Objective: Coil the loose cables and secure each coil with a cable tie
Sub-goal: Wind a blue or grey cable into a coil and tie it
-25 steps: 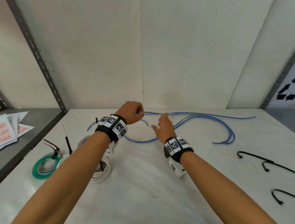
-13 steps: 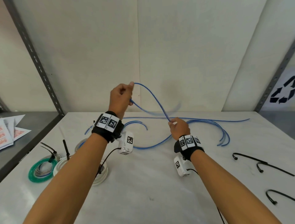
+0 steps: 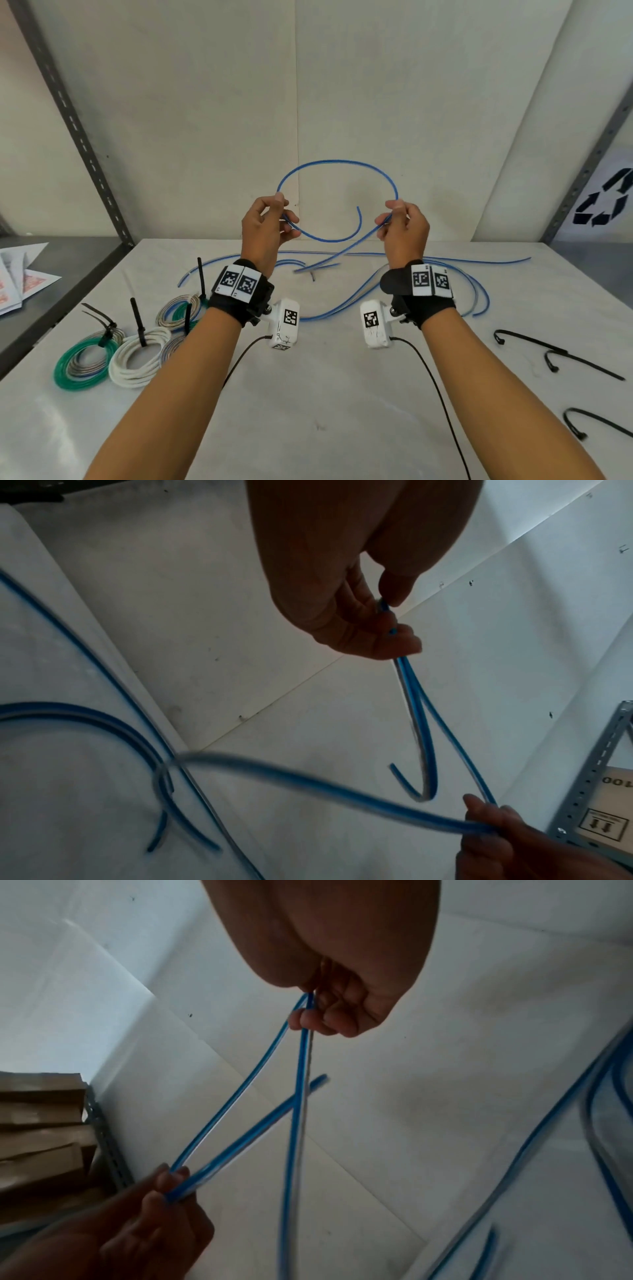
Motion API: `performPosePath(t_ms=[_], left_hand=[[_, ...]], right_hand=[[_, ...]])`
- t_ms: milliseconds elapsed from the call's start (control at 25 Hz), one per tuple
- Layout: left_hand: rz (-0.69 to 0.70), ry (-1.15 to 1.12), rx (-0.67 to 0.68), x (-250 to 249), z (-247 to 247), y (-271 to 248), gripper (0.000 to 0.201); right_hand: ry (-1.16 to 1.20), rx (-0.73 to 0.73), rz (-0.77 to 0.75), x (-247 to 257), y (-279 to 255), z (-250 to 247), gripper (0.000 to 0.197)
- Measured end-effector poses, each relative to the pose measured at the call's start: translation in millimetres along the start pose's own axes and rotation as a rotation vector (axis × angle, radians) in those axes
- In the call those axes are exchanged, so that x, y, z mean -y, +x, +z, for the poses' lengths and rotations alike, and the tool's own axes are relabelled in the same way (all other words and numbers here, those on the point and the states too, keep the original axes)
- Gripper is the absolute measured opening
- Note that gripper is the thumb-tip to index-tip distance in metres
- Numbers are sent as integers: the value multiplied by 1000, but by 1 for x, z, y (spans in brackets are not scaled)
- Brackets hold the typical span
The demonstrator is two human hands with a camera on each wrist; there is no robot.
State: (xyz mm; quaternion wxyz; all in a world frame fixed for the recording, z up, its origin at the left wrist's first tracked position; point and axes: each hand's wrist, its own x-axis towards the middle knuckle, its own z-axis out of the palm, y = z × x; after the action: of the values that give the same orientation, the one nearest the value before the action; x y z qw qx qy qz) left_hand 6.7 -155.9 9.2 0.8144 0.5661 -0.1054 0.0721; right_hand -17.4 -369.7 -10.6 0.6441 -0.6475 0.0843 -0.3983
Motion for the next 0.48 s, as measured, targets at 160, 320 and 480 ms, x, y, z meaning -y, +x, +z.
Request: performPosePath(t_ms=[160, 320, 480], left_hand=[[27, -15, -19, 6, 3, -10, 21], [40, -47, -41, 11, 5, -18, 17], [38, -2, -34, 20, 1, -26, 16]], right_hand=[[102, -16, 43, 8, -11, -3, 27], [-21, 127, 158, 6, -42, 5, 37], [-20, 231, 181, 5, -63, 9, 24]])
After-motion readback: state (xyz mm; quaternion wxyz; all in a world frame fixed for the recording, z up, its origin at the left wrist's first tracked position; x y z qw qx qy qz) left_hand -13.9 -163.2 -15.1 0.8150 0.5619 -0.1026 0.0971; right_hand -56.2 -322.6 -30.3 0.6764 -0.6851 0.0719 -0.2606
